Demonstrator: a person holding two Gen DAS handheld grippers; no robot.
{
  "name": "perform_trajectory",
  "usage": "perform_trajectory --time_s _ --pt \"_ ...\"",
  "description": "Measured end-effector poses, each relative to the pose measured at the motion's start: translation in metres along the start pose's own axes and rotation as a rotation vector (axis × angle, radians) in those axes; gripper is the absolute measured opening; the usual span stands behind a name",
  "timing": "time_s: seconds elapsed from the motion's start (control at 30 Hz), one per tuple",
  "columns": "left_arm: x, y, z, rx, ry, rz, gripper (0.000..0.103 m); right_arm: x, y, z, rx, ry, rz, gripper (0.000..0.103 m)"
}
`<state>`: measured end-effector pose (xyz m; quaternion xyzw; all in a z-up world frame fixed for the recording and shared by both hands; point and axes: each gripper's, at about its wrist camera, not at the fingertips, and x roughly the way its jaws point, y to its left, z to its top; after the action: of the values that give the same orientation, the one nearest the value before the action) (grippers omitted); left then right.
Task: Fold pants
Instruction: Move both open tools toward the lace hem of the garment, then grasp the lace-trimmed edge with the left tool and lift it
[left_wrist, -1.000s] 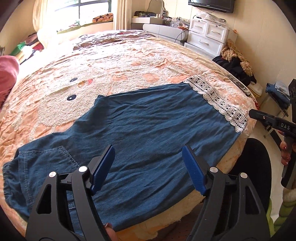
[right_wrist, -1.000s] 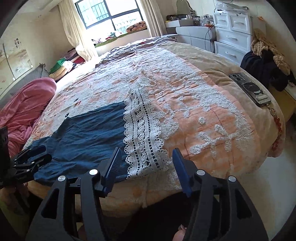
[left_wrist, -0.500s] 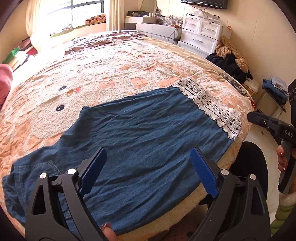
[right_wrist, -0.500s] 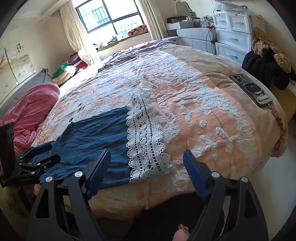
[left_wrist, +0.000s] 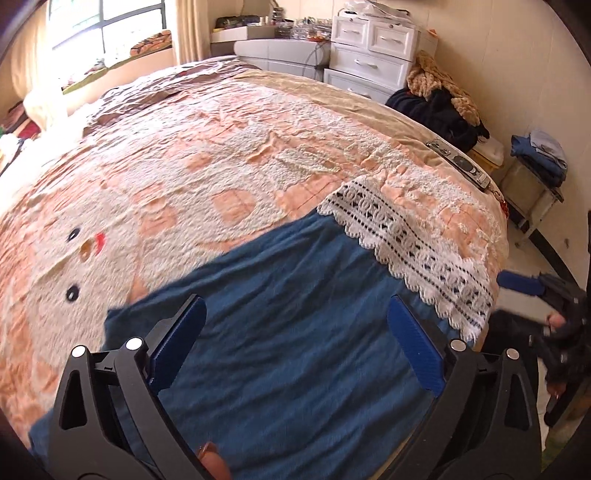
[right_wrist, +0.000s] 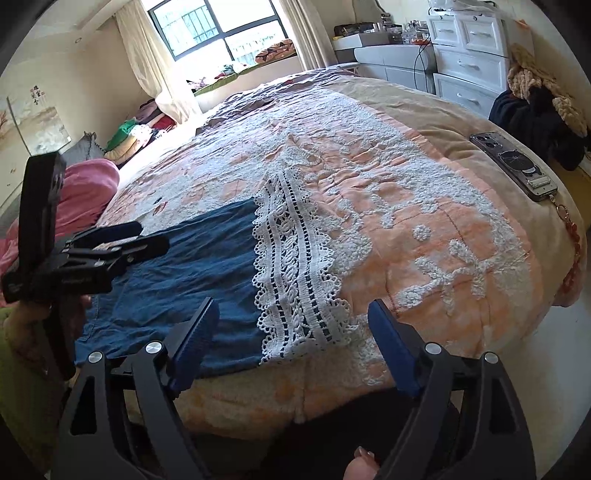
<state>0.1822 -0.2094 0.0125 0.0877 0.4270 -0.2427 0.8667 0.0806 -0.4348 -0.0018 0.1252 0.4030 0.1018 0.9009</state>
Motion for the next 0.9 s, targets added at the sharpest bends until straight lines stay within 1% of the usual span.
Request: perform_trajectory --time_s 0.1,0.2,0.3,0.33,0.4,0.47,0.53,0.57,0.6,0.63,0.7,0.73,0.8,0.87,0.9 --pt "0.024 0.004 0.021 -0.003 0.044 -0.043 0.092 0.008 0.002 -0.002 0.006 0.020 0.004 0.082" --pt "0.046 0.006 0.039 0.017 0.073 -0.073 0.092 0.015 0.000 -0.002 0.020 0.032 -0.004 0.082" --pt "0.062 0.007 0.055 0.008 0.098 -0.157 0.092 0.020 -0.005 -0.003 0.069 0.047 0.013 0.082" --pt "0.068 0.005 0.060 0.014 0.105 -0.180 0.092 0.021 -0.007 -0.003 0.080 0.050 0.014 0.082" --pt "0.077 -0.001 0.068 0.054 0.110 -0.190 0.089 0.024 -0.008 -0.003 0.089 0.053 0.014 0.082" --pt "0.088 -0.007 0.073 0.088 0.132 -0.215 0.087 0.028 -0.010 -0.003 0.102 0.067 0.003 0.082" --pt "0.098 -0.009 0.076 0.103 0.156 -0.245 0.085 0.031 -0.013 -0.005 0.117 0.075 0.009 0.081" --pt "0.102 -0.010 0.077 0.110 0.160 -0.254 0.079 0.032 -0.013 -0.005 0.116 0.079 0.005 0.079" --pt "0.106 -0.010 0.077 0.117 0.171 -0.272 0.072 0.034 -0.011 -0.006 0.105 0.083 -0.001 0.071" --pt "0.110 -0.010 0.077 0.120 0.184 -0.288 0.070 0.035 -0.009 -0.007 0.094 0.085 -0.012 0.064" --pt "0.117 -0.010 0.076 0.117 0.203 -0.320 0.064 0.036 -0.006 -0.008 0.078 0.075 -0.037 0.061" --pt "0.120 -0.010 0.076 0.113 0.209 -0.341 0.063 0.037 -0.006 -0.008 0.082 0.071 -0.038 0.056" --pt "0.125 -0.009 0.074 0.096 0.220 -0.371 0.057 0.036 -0.005 -0.009 0.086 0.064 -0.023 0.045" --pt "0.128 -0.008 0.073 0.087 0.222 -0.380 0.050 0.036 0.000 -0.009 0.069 0.057 -0.015 0.037" --pt "0.128 -0.008 0.072 0.082 0.222 -0.387 0.041 0.036 0.000 -0.009 0.069 0.055 0.004 0.036"
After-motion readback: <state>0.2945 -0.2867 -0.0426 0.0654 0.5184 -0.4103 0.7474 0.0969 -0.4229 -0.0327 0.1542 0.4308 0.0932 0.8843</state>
